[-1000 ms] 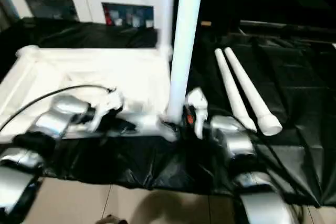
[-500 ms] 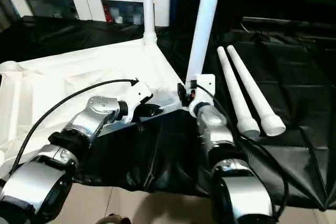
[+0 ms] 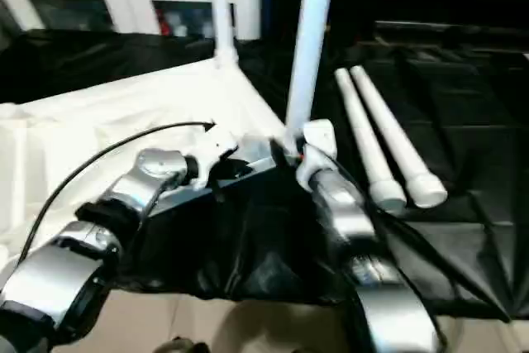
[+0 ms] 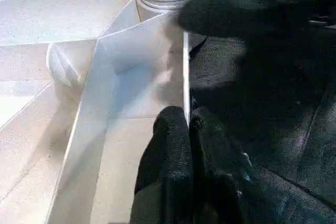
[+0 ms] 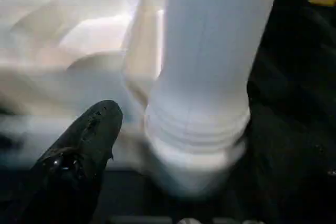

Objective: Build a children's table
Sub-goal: Rotate leg to tighten

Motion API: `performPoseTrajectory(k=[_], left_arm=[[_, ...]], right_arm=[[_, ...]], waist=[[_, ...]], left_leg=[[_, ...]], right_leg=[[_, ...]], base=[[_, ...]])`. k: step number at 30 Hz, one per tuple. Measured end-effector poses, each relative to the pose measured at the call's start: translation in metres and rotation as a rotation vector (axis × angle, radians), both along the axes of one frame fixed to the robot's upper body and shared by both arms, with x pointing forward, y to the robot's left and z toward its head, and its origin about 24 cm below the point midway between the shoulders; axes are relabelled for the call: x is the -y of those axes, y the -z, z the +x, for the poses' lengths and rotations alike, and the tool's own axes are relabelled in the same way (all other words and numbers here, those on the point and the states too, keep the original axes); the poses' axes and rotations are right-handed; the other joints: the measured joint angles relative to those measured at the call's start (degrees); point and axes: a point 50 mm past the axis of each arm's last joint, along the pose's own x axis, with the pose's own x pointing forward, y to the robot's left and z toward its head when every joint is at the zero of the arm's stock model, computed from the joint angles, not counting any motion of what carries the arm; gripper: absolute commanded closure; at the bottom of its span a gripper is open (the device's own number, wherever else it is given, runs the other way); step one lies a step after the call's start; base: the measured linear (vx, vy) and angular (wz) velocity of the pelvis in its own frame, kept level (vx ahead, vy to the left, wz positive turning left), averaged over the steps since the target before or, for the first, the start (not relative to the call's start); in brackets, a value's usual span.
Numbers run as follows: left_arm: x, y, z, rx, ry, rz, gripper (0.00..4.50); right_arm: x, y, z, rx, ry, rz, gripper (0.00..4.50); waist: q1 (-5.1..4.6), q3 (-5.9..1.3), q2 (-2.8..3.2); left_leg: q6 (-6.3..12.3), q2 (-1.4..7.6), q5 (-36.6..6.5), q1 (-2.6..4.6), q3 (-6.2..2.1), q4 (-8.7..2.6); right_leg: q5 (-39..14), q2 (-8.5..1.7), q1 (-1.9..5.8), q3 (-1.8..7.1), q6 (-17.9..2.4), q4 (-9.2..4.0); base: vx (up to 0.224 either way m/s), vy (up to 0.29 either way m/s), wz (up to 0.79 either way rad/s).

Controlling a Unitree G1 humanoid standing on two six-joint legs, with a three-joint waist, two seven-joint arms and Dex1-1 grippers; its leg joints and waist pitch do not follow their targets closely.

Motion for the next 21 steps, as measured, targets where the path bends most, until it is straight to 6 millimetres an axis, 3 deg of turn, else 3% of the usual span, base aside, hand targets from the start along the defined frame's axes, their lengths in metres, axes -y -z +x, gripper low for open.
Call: performPoseTrajectory(k=[2,5,8,11,15,19,21], left_arm=[[-0.003,0.0,0.002,-0.003,-0.041,-0.017,4.06],[-0.005,-0.009,0.006,0.01,-0.106,-0.133,3.84],[-0.014,-0.024,0.014,0.078,-0.168,-0.184,3.73],[-0.044,-0.043,0.023,0.153,-0.276,-0.195,3.73],[-0.085,-0.071,0.027,0.258,-0.39,-0.161,3.73],[-0.134,-0.074,0.018,0.272,-0.522,0.004,3.73],[-0.157,-0.071,0.011,0.258,-0.595,0.086,3.99]], right_arm=[[-0.007,0.002,-0.01,-0.008,-0.063,-0.016,0.25],[-0.018,0.008,-0.025,-0.052,-0.131,-0.025,0.25],[-0.027,0.001,-0.03,-0.045,-0.158,-0.028,0.25],[-0.031,-0.009,-0.033,-0.03,-0.156,-0.04,0.25],[-0.03,-0.004,-0.033,-0.085,-0.104,-0.063,0.25],[-0.029,-0.005,-0.029,-0.106,-0.078,-0.076,0.25],[-0.028,-0.006,-0.026,-0.115,-0.067,-0.086,0.53]], waist=[[-0.53,0.03,-0.02],[-0.46,0.21,-0.17],[-0.38,0.21,-0.17],[-0.39,0.21,-0.16],[-0.25,0.21,-0.16],[-0.54,0.21,-0.16],[-0.46,0.22,-0.17]], left_leg=[[-0.01,0.01,0.01,0.0,0.0,0.01],[-0.02,0.06,0.02,-0.06,-0.05,0.01],[-0.02,0.05,0.01,-0.22,-0.08,0.01],[-0.01,0.04,-0.01,-0.35,-0.11,-0.02],[-0.02,0.04,-0.01,-0.44,-0.12,-0.03],[-0.05,0.03,0.0,-0.41,-0.13,-0.02],[-0.09,0.03,0.02,-0.4,-0.14,-0.02]], right_leg=[[0.07,0.0,-0.02,0.0,0.08,0.01],[0.08,0.04,-0.08,-0.04,0.1,0.0],[0.08,0.04,-0.15,-0.05,0.11,-0.06],[0.06,0.04,-0.23,-0.07,0.12,-0.1],[0.05,0.04,-0.32,-0.08,0.11,-0.09],[0.06,0.05,-0.32,-0.06,0.12,-0.06],[0.06,0.05,-0.32,-0.06,0.12,-0.02]], base=[[0.0,0.0,0.0],[0.0,0.0,0.0],[0.0,0.0,0.0],[0.0,0.0,0.0],[0.0,0.0,0.0],[0.0,0.0,0.0],[0.0,0.0,0.0]])
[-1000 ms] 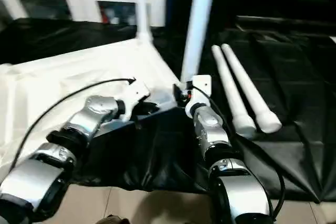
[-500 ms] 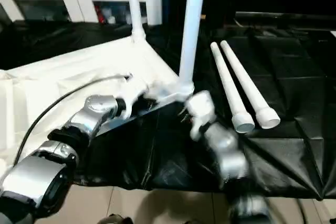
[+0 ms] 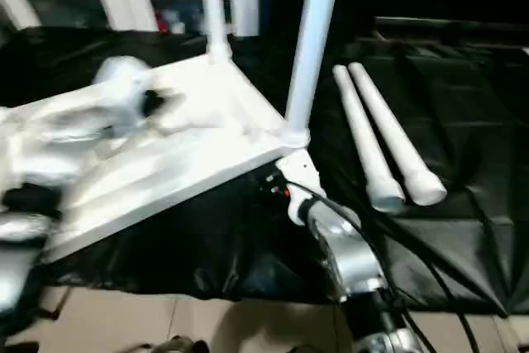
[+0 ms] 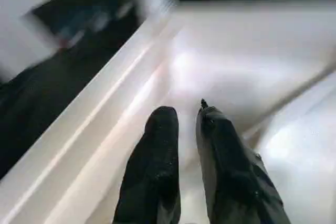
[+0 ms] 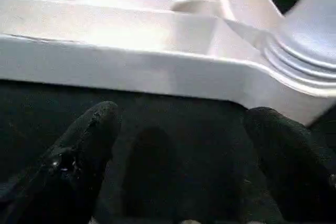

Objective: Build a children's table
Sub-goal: Rotate leg to tighten, then rotate table base

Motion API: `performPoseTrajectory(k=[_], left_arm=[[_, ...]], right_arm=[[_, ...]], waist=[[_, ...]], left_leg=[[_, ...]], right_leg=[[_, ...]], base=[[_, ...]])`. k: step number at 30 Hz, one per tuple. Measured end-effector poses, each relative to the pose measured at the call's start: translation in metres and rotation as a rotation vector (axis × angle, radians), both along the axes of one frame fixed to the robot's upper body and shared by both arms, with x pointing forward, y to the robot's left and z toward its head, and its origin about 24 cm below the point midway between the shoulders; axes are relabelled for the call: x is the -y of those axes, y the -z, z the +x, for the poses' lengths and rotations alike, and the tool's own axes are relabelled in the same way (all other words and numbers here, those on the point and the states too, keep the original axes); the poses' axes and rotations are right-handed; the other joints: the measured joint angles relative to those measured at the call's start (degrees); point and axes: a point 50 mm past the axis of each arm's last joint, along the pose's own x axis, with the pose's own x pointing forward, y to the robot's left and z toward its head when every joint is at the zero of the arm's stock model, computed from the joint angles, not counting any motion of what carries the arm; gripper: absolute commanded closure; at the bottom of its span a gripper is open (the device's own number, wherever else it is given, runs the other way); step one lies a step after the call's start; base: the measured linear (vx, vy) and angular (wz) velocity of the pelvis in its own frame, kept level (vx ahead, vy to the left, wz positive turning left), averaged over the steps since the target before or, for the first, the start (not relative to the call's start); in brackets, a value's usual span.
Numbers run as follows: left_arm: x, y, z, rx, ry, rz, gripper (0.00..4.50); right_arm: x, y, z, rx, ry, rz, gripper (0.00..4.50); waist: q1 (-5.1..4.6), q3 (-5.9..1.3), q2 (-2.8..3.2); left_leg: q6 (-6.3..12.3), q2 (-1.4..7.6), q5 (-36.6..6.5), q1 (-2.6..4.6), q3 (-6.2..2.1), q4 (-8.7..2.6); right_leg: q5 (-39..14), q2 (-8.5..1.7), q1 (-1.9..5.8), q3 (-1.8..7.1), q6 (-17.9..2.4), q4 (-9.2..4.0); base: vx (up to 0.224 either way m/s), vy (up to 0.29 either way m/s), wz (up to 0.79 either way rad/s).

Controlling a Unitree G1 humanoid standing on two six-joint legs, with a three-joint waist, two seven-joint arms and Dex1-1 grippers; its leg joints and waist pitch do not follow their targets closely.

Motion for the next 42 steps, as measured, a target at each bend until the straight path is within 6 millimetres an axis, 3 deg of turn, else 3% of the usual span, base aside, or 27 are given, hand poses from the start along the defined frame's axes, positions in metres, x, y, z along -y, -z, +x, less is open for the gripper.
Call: performPoseTrajectory(k=[7,14,15,20,22,25,27,32,37,42], left_arm=[[-0.068,0.016,-0.03,-0.108,-0.311,0.237,4.49],[-0.085,0.03,-0.043,-0.186,-0.399,0.316,4.5],[-0.084,0.031,-0.043,-0.197,-0.385,0.305,4.5],[-0.065,0.043,-0.042,-0.286,-0.221,0.25,4.5],[-0.056,0.05,-0.042,-0.335,-0.145,0.233,4.5],[-0.051,0.052,-0.044,-0.41,-0.07,0.229,4.5],[-0.047,0.053,-0.047,-0.477,-0.01,0.232,4.5],[-0.037,0.045,-0.055,-0.588,0.147,0.145,4.5],[-0.009,0.045,-0.064,-0.679,0.35,-0.007,4.5],[0.032,0.048,-0.056,-0.666,0.489,-0.093,4.5]], right_arm=[[-0.001,-0.006,0.017,-0.045,0.02,-0.01,1.11],[-0.004,-0.001,0.024,-0.105,0.016,-0.031,1.55],[-0.005,0.0,0.026,-0.117,0.017,-0.037,1.8],[-0.007,0.003,0.032,-0.14,0.017,-0.045,2.01],[-0.01,0.004,0.034,-0.15,0.014,-0.045,2.38],[-0.013,0.005,0.039,-0.161,0.011,-0.044,2.48],[-0.014,0.004,0.043,-0.163,0.012,-0.039,2.81],[-0.018,0.004,0.047,-0.163,0.01,-0.013,3.12],[-0.021,0.001,0.053,-0.154,0.009,-0.004,3.56],[-0.034,-0.002,0.054,-0.136,-0.026,0.02,3.95]], waist=[[0.2,-0.05,-0.4],[0.77,-0.04,-0.78],[0.76,-0.05,-0.81],[0.91,-0.06,-0.84],[0.84,-0.06,-0.84],[0.58,-0.07,-0.85],[0.16,-0.07,-0.85],[0.16,-0.04,-0.91],[0.19,-0.01,-1.05],[0.15,-0.01,-1.07]], left_leg=[[-0.04,0.0,0.02,0.0,-0.03,0.0],[-0.05,-0.02,0.03,-0.02,-0.05,0.17],[-0.05,-0.02,0.03,-0.01,-0.05,0.2],[-0.11,-0.02,0.07,0.01,-0.09,0.23],[-0.11,-0.02,0.07,0.01,-0.09,0.23],[-0.11,-0.02,0.06,0.02,-0.08,0.23],[-0.1,-0.01,0.06,0.04,-0.07,0.23],[-0.11,0.01,0.07,0.04,-0.06,0.25],[-0.1,0.0,0.07,0.02,-0.04,0.31],[-0.12,0.04,0.1,0.05,-0.07,0.47]], right_leg=[[-0.01,0.02,0.0,0.01,0.03,0.03],[0.02,0.0,0.02,0.03,0.03,0.12],[0.03,0.0,0.02,0.04,0.03,0.18],[0.03,0.0,0.02,0.04,0.03,0.27],[0.03,0.0,0.01,0.04,0.03,0.29],[0.03,0.0,0.01,0.04,0.03,0.31],[0.03,0.0,0.01,0.04,0.03,0.32],[0.03,0.0,0.0,0.03,0.02,0.36],[0.05,-0.01,0.0,0.04,-0.01,0.39],[0.04,-0.01,-0.01,0.04,0.0,0.64]], base=[[0.0,0.0,0.0],[0.0,0.0,0.0],[0.0,0.0,0.0],[0.0,0.0,0.0],[0.0,0.0,0.0],[0.0,0.0,0.0],[0.0,0.0,0.0],[0.0,0.0,0.0],[0.0,0.0,0.0],[0.0,0.0,0.0]])
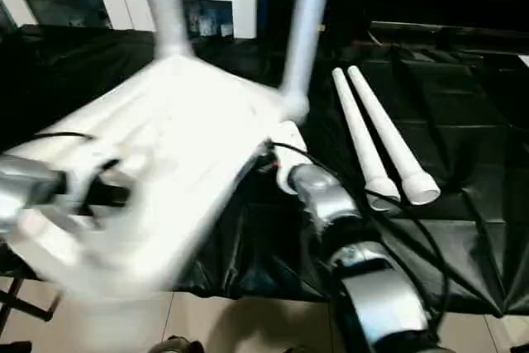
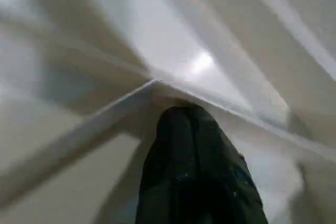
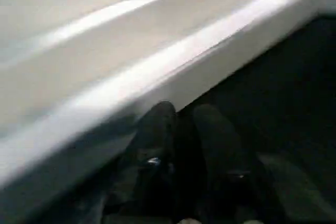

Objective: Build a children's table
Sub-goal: Rotate table base, then pick table leg

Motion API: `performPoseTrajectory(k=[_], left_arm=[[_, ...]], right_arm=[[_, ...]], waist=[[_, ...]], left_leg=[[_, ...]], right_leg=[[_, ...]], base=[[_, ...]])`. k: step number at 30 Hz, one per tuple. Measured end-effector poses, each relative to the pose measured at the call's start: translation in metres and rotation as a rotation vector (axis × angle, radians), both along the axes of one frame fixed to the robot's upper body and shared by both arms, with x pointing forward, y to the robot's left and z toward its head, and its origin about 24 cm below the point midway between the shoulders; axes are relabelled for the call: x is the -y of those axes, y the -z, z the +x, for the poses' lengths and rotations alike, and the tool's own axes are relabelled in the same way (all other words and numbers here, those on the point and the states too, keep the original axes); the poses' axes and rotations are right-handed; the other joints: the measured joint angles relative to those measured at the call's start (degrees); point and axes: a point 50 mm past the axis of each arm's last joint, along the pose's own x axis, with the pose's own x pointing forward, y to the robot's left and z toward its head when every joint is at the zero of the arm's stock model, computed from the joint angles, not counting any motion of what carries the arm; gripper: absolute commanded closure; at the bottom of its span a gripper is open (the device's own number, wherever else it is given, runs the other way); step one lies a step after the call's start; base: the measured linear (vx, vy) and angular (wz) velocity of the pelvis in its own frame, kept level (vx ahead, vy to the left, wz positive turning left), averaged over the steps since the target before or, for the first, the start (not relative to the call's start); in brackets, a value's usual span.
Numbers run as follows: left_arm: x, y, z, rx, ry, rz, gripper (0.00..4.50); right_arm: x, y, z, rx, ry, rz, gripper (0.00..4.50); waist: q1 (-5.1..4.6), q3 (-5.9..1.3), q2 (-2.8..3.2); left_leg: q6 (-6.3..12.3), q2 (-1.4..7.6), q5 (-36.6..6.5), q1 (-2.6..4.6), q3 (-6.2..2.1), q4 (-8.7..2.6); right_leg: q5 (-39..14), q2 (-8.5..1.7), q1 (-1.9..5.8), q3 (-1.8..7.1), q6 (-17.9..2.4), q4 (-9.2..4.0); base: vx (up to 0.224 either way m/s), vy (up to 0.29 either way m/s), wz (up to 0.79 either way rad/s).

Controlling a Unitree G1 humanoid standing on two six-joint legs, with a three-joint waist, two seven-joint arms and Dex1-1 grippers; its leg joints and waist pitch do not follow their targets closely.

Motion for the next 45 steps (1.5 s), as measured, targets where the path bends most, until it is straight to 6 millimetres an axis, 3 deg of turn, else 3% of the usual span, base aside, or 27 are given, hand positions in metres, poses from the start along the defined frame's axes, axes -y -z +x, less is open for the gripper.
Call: performPoseTrajectory(k=[6,12,20,21,24,26,29,31,34,39,45], left_arm=[[0.028,0.004,0.032,0.142,-0.073,0.038,4.5],[0.03,0.002,0.059,0.37,-0.219,0.199,4.5],[0.03,-0.003,0.072,0.563,-0.365,0.171,4.5],[0.033,-0.006,0.072,0.56,-0.35,0.128,4.5],[0.041,-0.012,0.07,0.563,-0.289,0.044,4.5],[0.049,-0.017,0.064,0.55,-0.238,-0.066,4.17],[0.055,-0.019,0.054,0.521,-0.175,-0.184,4.06],[0.058,-0.02,0.046,0.501,-0.127,-0.231,3.72],[0.074,-0.031,0.026,0.483,0.045,-0.352,3.52],[0.076,-0.04,0.012,0.434,0.143,-0.38,3.03],[0.08,-0.032,0.001,0.354,0.175,-0.378,2.64]], right_arm=[[0.0,-0.004,0.002,0.03,-0.015,0.006,4.4],[0.004,-0.01,0.006,0.077,0.003,-0.003,4.4],[0.042,-0.031,0.017,0.146,0.201,-0.054,4.4],[0.046,-0.037,0.018,0.167,0.208,-0.053,4.16],[0.055,-0.049,0.02,0.206,0.246,-0.054,4.05],[0.069,-0.054,0.021,0.205,0.297,-0.064,3.79],[0.095,-0.059,0.019,0.192,0.383,-0.097,3.67],[0.102,-0.061,0.018,0.171,0.411,-0.106,3.37],[0.123,-0.061,0.013,0.1,0.473,-0.135,3.15],[0.134,-0.061,0.009,0.035,0.517,-0.149,2.66],[0.144,-0.059,0.006,-0.014,0.557,-0.175,2.27]], waist=[[-0.01,0.01,0.03],[-0.32,0.08,0.21],[0.23,0.14,0.4],[0.29,0.14,0.4],[0.29,0.14,0.76],[0.33,0.14,1.0],[0.45,0.13,1.06],[0.18,0.14,1.1],[0.27,0.15,1.12],[-0.18,0.03,1.58],[-0.18,0.09,1.82]], left_leg=[[-0.08,0.0,0.05,0.02,-0.08,0.27],[-0.08,0.02,0.05,-0.02,-0.14,0.32],[-0.02,-0.05,0.02,-0.15,-0.19,0.42],[-0.01,-0.04,0.02,-0.14,-0.19,0.42],[-0.01,-0.03,0.01,-0.13,-0.19,0.41],[0.01,-0.04,-0.01,-0.14,-0.17,0.41],[0.01,-0.01,0.0,-0.12,-0.17,0.4],[0.0,0.0,0.0,-0.11,-0.14,0.4],[0.01,0.01,0.0,-0.1,-0.12,0.41],[-0.03,0.0,0.02,0.0,-0.08,0.42],[-0.03,0.01,0.02,-0.02,-0.09,0.41]], right_leg=[[0.01,0.0,0.02,0.03,0.0,0.27],[0.07,0.02,0.0,0.0,0.05,0.31],[0.08,-0.02,0.01,-0.03,0.05,0.25],[0.08,-0.02,0.01,-0.03,0.05,0.25],[0.08,-0.02,0.01,-0.04,0.05,0.26],[0.08,-0.03,0.01,-0.03,0.04,0.24],[0.06,-0.01,0.01,-0.05,0.04,0.27],[0.07,-0.01,-0.01,-0.04,0.04,0.29],[0.06,-0.01,0.0,-0.03,0.04,0.28],[0.06,0.0,0.0,0.03,0.04,0.35],[0.06,0.02,0.0,0.03,0.06,0.33]], base=[[0.0,0.0,0.0],[0.0,0.0,0.0],[0.0,0.0,0.0],[0.0,0.0,0.0],[0.0,0.0,0.0],[0.0,0.0,0.0],[0.0,0.0,0.0],[0.0,0.0,0.0],[0.0,0.0,0.0],[0.0,0.0,0.0],[0.0,0.0,0.0]])
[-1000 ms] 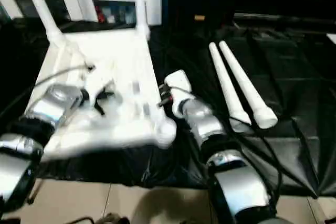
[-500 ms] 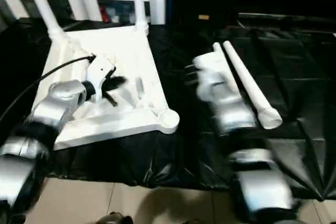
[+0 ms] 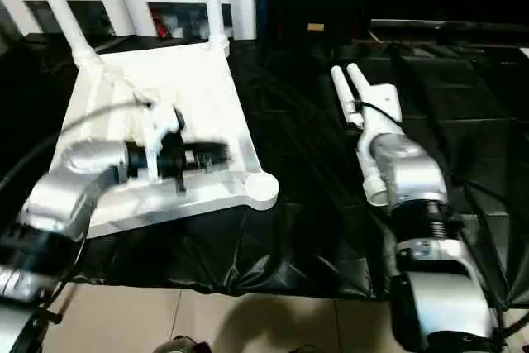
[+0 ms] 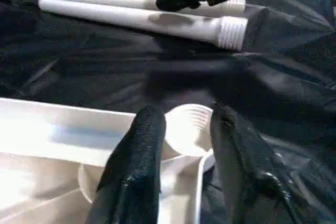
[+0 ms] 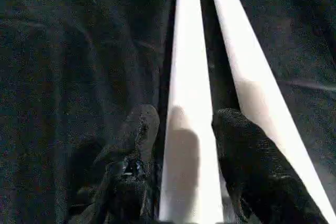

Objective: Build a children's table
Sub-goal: Pick table leg

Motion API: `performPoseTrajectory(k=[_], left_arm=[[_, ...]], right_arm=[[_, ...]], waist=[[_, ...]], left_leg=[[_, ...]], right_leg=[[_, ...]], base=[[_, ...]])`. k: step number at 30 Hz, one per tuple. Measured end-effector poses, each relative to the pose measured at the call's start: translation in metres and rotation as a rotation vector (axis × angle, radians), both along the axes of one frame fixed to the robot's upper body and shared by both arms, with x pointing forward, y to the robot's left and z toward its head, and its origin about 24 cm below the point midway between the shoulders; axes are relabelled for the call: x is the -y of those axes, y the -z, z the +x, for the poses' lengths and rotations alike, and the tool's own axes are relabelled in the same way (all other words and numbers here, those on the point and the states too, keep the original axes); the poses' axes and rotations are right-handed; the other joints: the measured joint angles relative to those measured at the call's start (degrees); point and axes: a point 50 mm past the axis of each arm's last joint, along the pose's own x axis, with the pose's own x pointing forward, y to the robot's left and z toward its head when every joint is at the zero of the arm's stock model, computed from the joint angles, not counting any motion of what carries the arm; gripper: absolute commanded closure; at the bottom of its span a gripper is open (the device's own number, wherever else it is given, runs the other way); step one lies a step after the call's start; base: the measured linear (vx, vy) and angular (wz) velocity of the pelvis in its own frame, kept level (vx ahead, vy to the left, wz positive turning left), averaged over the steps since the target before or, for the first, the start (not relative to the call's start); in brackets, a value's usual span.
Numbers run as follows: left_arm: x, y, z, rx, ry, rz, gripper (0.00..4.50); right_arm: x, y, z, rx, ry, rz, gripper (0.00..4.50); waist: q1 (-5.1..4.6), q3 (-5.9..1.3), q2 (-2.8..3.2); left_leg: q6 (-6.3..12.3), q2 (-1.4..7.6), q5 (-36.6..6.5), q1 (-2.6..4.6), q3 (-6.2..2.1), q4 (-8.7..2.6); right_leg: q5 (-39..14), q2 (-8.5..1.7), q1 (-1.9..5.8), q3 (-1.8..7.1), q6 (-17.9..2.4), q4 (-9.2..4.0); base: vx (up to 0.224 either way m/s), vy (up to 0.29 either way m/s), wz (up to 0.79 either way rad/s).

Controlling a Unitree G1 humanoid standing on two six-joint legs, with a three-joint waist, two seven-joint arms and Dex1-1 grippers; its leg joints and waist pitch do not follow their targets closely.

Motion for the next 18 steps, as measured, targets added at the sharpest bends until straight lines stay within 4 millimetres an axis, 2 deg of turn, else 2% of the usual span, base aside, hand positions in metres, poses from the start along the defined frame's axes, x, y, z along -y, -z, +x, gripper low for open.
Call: performPoseTrajectory(k=[9,13,16,17,18], left_arm=[[0.0,-0.004,-0.003,-0.016,0.012,0.02,1.97],[-0.001,-0.004,-0.003,-0.005,0.006,0.043,1.66],[-0.002,-0.005,-0.002,0.017,-0.003,0.058,1.6],[-0.002,-0.005,-0.002,0.02,-0.004,0.062,1.57],[-0.002,-0.005,-0.002,0.02,-0.004,0.064,1.57]], right_arm=[[0.008,0.013,0.001,-0.099,0.03,0.048,1.49],[0.011,0.019,0.001,-0.189,0.034,0.088,1.44],[0.011,0.019,0.002,-0.223,0.032,0.106,1.44],[0.01,0.019,0.002,-0.232,0.032,0.108,1.72],[0.01,0.019,0.002,-0.238,0.029,0.111,1.72]], waist=[[0.04,-0.1,0.57],[-0.03,-0.1,0.62],[0.08,-0.1,0.62],[0.09,-0.1,0.61],[0.13,-0.1,0.62]], left_leg=[[0.0,-0.01,0.0,-0.01,0.0,0.01],[0.01,-0.01,0.0,-0.01,0.0,0.01],[0.01,-0.01,0.0,-0.03,0.0,0.02],[0.01,-0.01,0.0,-0.03,0.0,0.03],[0.01,-0.01,0.0,-0.04,0.0,0.03]], right_leg=[[0.0,0.0,0.0,0.01,0.0,0.0],[0.0,0.0,0.0,-0.01,0.0,0.0],[0.0,0.0,0.0,-0.01,0.0,0.0],[0.0,0.0,0.0,-0.01,0.0,0.0],[0.0,0.0,0.0,-0.01,0.0,0.0]], base=[[0.0,0.0,0.0],[0.0,0.0,0.0],[0.0,0.0,0.0],[0.0,0.0,0.0],[0.0,0.0,0.0]])
